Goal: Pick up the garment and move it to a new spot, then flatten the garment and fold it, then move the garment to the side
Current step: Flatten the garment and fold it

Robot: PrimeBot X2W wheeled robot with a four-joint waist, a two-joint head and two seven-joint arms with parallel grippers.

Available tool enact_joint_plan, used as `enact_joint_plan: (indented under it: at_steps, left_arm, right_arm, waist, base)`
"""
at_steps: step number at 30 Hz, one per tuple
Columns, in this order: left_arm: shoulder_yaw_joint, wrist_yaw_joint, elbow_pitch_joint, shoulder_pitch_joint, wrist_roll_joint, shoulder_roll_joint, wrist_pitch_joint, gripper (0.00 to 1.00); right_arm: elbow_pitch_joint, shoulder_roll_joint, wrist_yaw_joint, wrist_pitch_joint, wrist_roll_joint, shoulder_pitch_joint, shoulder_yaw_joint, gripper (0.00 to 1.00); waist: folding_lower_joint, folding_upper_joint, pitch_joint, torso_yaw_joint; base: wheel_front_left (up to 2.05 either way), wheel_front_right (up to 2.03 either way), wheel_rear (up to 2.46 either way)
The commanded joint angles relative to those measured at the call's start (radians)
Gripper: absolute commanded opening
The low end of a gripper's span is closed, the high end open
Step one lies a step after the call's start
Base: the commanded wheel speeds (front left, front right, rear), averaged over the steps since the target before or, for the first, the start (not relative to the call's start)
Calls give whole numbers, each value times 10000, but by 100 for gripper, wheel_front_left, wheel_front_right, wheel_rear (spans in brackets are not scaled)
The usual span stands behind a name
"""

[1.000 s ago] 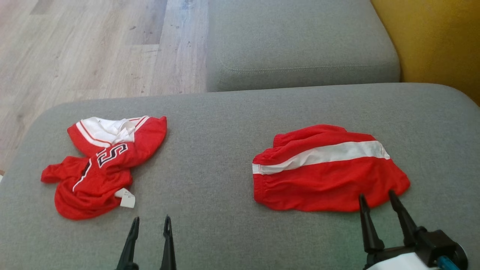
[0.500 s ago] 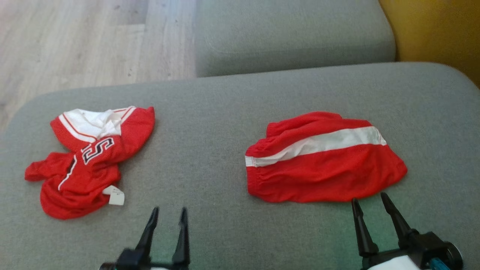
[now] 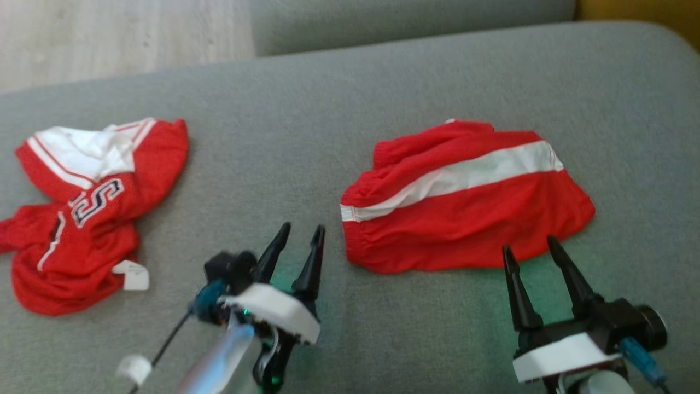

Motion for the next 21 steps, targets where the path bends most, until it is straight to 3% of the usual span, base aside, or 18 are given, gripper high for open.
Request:
enact_joint_plan:
  at_steps: [1, 4, 8, 21]
  left_arm:
    - [1, -99, 29, -617, -312, -5, 77, 100]
    - [-1106, -140, 690, -1577, -1444, -5, 296, 100]
    - [-1819, -142, 917, -2047, -2162, 2, 253, 100]
    - [-2717, -145, 876, -2430, -3224, 389, -241, 100]
  right_arm:
    - [-342, -58, -7, -38, -81, -436, 284, 100]
    - [-311, -58, -7, -38, -72, -726, 416, 100]
    - [-268, -58, -7, -38, -12, -838, 420, 100]
    - [-231, -58, -7, -38, 18, -721, 293, 100]
  waist:
    - [-3, 0, 376, -241]
    - [-3, 0, 750, -540]
    - [-3, 0, 854, -736]
    - [-3, 0, 657, -1014]
  base:
    - [0, 0, 0]
    - [0, 0, 0]
    - [0, 0, 0]
    - [0, 0, 0]
